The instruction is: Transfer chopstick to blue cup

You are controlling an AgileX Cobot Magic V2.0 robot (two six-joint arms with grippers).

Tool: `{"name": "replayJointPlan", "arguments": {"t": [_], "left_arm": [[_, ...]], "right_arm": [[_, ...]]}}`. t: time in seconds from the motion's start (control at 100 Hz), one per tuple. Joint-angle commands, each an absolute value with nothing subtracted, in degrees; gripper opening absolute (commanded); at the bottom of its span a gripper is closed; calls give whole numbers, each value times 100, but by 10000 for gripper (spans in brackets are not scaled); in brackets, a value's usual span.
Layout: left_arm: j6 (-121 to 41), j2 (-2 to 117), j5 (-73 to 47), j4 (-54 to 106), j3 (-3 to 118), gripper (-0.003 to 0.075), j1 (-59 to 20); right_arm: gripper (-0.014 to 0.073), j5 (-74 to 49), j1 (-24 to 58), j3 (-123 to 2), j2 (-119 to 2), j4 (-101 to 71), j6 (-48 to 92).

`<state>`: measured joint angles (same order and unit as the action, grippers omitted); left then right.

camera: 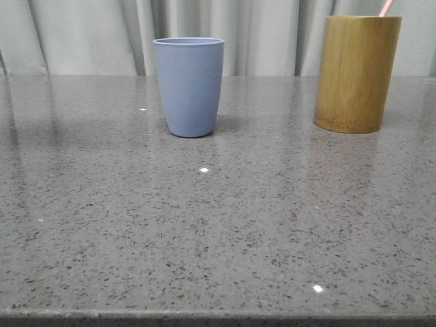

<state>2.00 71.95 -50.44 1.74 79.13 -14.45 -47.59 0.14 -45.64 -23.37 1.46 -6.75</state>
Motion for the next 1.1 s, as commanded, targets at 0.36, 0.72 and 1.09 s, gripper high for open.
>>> {"name": "replayJointPlan", "arguments": {"t": [0.36,0.72,1.09], "left_arm": [[433,4528,-4067,213,5466,473,-914],[478,3703,-4054,163,4559,473,-914],[478,3703,-4046,163,4545,473,-914]], "right_arm": [[592,-4351,-11,-4743,-2428,170,-637],[592,-3560,-11,-4663,-2514,-572,-612],[592,-1524,13,-4568,-3821,-1187,-380]]}}
